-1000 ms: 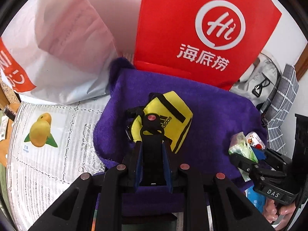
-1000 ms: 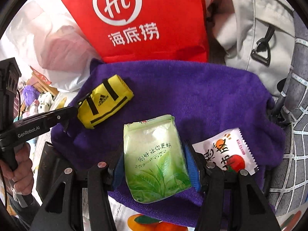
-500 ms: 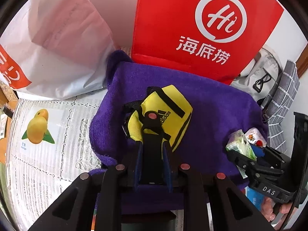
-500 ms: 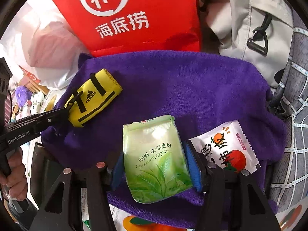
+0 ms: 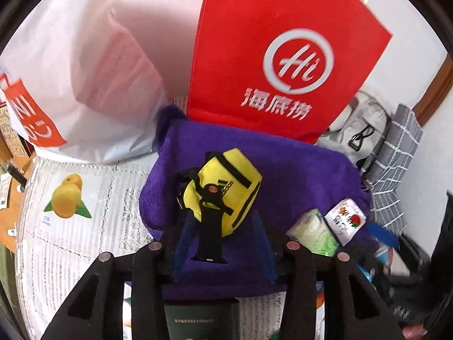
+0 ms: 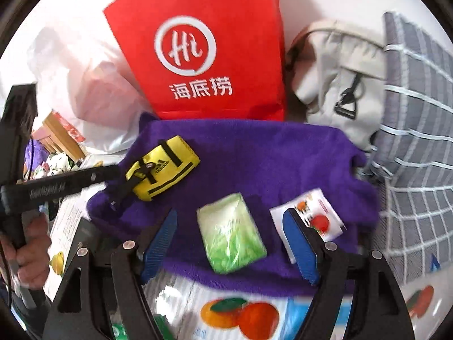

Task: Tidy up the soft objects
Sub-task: 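Move the right gripper to the white foam block and close on it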

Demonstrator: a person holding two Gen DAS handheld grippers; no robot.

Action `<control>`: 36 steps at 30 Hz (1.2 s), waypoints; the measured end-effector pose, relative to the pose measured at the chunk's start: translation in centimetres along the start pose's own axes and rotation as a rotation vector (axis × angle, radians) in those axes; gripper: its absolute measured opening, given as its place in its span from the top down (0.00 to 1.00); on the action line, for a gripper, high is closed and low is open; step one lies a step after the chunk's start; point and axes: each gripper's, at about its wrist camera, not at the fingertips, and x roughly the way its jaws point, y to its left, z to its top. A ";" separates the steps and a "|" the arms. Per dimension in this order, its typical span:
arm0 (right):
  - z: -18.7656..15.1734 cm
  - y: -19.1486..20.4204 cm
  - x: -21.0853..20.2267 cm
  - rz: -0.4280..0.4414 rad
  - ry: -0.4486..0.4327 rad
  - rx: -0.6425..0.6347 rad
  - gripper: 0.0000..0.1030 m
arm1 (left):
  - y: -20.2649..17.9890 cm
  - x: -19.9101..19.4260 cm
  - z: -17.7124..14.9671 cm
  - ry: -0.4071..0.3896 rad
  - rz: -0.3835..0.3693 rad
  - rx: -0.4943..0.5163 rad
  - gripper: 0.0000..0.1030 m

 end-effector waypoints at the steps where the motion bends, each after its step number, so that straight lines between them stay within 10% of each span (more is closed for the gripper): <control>1: -0.7 0.1 -0.8 -0.017 -0.002 -0.002 0.26 | -0.2 -0.5 0.0 -0.012 -0.001 0.004 0.55; 7: -5.6 0.1 -5.0 -0.108 0.020 -0.020 0.43 | -1.8 -4.3 -0.2 -0.083 -0.012 0.033 0.55; 19: -16.6 -0.4 -9.7 -0.171 0.100 0.054 0.43 | -1.1 -11.1 -5.8 -0.162 -0.004 0.049 0.42; 36: -18.6 1.5 -5.8 -0.182 0.045 0.200 0.34 | 4.3 -10.9 -17.9 -0.061 0.006 -0.040 0.42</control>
